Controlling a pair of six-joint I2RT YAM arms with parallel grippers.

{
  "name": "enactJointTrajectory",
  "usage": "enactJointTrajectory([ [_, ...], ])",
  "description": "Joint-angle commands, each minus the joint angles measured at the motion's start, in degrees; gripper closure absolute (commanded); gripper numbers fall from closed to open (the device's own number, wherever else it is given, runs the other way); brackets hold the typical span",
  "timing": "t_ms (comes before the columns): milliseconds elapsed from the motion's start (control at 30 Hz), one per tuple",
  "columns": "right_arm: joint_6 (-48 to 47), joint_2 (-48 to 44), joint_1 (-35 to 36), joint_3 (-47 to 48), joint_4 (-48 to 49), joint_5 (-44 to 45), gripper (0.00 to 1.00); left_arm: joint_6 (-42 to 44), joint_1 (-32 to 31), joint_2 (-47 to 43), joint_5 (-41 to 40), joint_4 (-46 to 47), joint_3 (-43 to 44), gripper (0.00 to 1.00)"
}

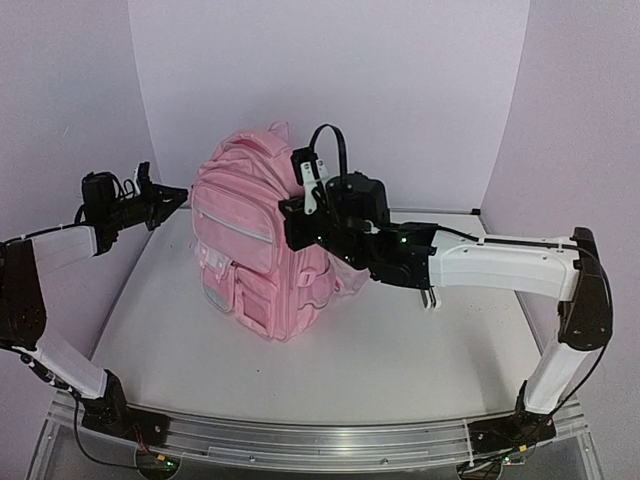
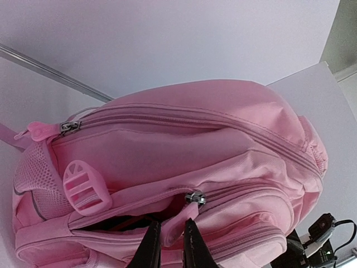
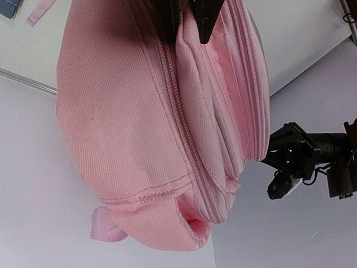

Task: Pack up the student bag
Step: Zip the student bag at the center of the board.

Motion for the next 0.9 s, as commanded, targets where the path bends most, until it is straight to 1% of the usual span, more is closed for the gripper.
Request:
enactJointTrajectory([
  [0, 0.96, -7.90, 0.02, -0.95, -2.26, 7.22, 1.00, 2.87, 5.82, 5.96, -24.12, -22.71, -5.71, 0.87],
  [200, 1.22, -8.56, -0.21, -1.77, -1.82, 6.68, 1.00, 5.07, 5.95, 3.64, -26.24, -25.38, -6.03, 0.87],
  [300, 1.61, -9.00, -0.85, -2.42, -1.46, 4.94, 1.00, 5.68, 5.91, 2.44, -25.04, -24.74, -6.57, 0.84],
  [433, 1.30, -9.56, -3.52, -3.98, 0.48, 0.86, 1.00, 7.03, 5.91, -0.84, -22.46, -22.80, -6.17, 0.74],
  [533, -0.57, -9.93, -7.12, -4.65, 2.10, -3.04, 1.00, 8.84, 5.88, -4.74, -18.49, -21.87, -5.22, 0.60],
  [600, -2.13, -10.83, -10.15, -5.69, 4.27, -8.48, 1.00, 10.99, 5.80, -7.20, -14.24, -21.14, -4.44, 0.51],
  [700, -4.68, -12.46, -15.13, -6.84, 7.20, -21.87, 1.00, 14.08, 4.49, -9.92, -5.92, -21.19, -2.20, 0.40],
  [767, -5.08, -12.69, -19.01, -6.27, 7.61, -30.52, 1.00, 16.15, 2.34, -11.30, -1.27, -21.90, -0.80, 0.35],
  [867, -5.08, -12.21, -24.07, -5.07, 7.74, -40.65, 1.00, 19.10, -2.33, -13.52, 0.74, -23.10, 0.56, 0.30],
])
